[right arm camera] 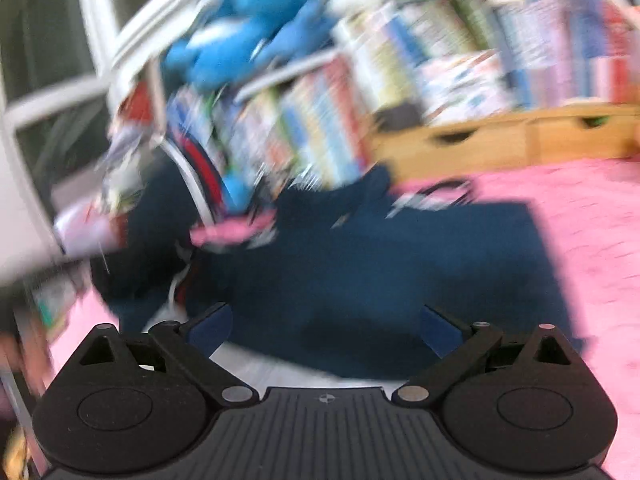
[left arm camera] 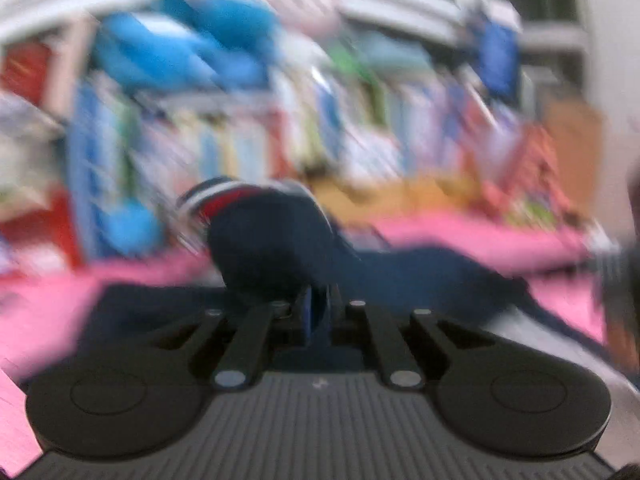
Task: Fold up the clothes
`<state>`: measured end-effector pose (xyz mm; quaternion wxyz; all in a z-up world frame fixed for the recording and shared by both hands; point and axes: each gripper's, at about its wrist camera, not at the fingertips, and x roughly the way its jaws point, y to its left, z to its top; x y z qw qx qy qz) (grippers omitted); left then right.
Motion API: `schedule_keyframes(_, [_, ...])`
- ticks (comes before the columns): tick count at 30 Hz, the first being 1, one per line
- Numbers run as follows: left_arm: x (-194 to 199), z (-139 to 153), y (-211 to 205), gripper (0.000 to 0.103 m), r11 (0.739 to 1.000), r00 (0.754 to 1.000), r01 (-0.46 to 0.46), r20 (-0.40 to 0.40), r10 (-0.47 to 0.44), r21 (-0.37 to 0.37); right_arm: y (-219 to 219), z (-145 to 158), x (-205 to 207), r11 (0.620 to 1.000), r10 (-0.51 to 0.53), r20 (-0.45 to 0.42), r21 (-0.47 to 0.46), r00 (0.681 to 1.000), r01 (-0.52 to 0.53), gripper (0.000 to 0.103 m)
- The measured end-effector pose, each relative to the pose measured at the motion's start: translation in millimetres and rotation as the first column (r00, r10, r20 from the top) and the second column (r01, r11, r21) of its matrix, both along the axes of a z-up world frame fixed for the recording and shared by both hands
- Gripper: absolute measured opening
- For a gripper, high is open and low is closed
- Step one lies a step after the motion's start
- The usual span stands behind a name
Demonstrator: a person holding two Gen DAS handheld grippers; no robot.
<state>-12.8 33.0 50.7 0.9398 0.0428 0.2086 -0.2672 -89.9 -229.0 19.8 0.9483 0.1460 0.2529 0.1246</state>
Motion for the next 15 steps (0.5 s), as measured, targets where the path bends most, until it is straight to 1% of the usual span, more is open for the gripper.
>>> schedule_keyframes(1, [-2.8,-9.0,-9.4,0.009,0.999,0.999,0.030,-0.042,-0.029,0.014,-7.1,6.2,-5.3,1.000,-0.023,0.017,-0.010,1.000,0.023,0.103])
schedule_keyframes(2, [-5.0,-14.7,-12.9,0.010,0.999,0.997,0.048,-0.069,-0.047,0.018,-9.4,10.3,-7.9,0.999,-0.028,0.028,-0.027,0.999,0.029,0.103])
schedule_keyframes(3, [-8.3,-19.7,-15.5,0.015,0.998,0.994,0.065,-0.091,-0.063,0.020,-10.4,13.9,-10.1,0.999,-0.028,0.037,-0.045,0.999,0.030,0.103])
schedule_keyframes(4, [-16.0,-21.3,-14.4,0.022,0.997,0.993,0.073,-0.098,-0.071,0.019,-6.7,15.1,-10.7,0.998,-0.015,0.042,-0.063,0.999,0.017,0.103])
schedule_keyframes(5, [-23.7,-22.4,-12.5,0.024,0.997,0.992,0.078,-0.102,-0.076,0.017,-0.8,14.6,-8.7,0.997,-0.003,0.041,-0.076,0.999,0.006,0.103])
schedule_keyframes(7, [-38.6,-19.8,-1.3,0.026,0.998,0.994,0.068,-0.083,-0.067,0.018,12.7,10.0,2.9,0.998,-0.003,0.020,-0.062,1.000,0.004,0.103])
schedule_keyframes(8, [-41.9,-16.1,8.9,0.027,0.999,0.997,0.046,-0.062,-0.044,0.021,19.5,7.8,8.7,0.998,-0.002,0.010,-0.056,1.000,0.003,0.103])
schedule_keyframes(10, [-47.8,-8.4,30.7,0.036,1.000,1.000,-0.007,-0.019,0.007,0.026,33.0,3.3,20.3,0.999,-0.001,-0.010,-0.042,1.000,0.001,0.103])
schedule_keyframes(11, [-47.1,-4.1,46.0,0.039,0.998,0.998,-0.061,0.003,0.061,0.034,39.8,1.0,26.1,0.999,-0.001,-0.020,-0.036,1.000,0.000,0.103])
schedule_keyframes(12, [-43.7,-0.9,56.4,0.042,0.993,0.994,-0.108,0.016,0.107,0.043,46.6,-1.2,31.9,1.000,0.000,-0.030,-0.029,1.000,-0.001,0.103])
schedule_keyframes(13, [-39.4,0.6,71.3,0.042,0.985,0.986,-0.164,0.028,0.162,0.052,51.2,-3.3,38.7,1.000,-0.006,-0.043,-0.012,0.999,0.006,0.103])
schedule_keyframes(14, [-34.6,0.1,85.3,0.043,0.975,0.977,-0.212,0.037,0.210,0.061,50.2,-4.4,48.4,0.999,-0.030,-0.064,0.029,0.997,0.032,0.103])
schedule_keyframes(15, [-29.7,-0.3,99.3,0.046,0.963,0.965,-0.261,0.047,0.258,0.070,51.6,-4.4,58.6,0.998,-0.042,-0.089,0.046,0.995,0.046,0.103])
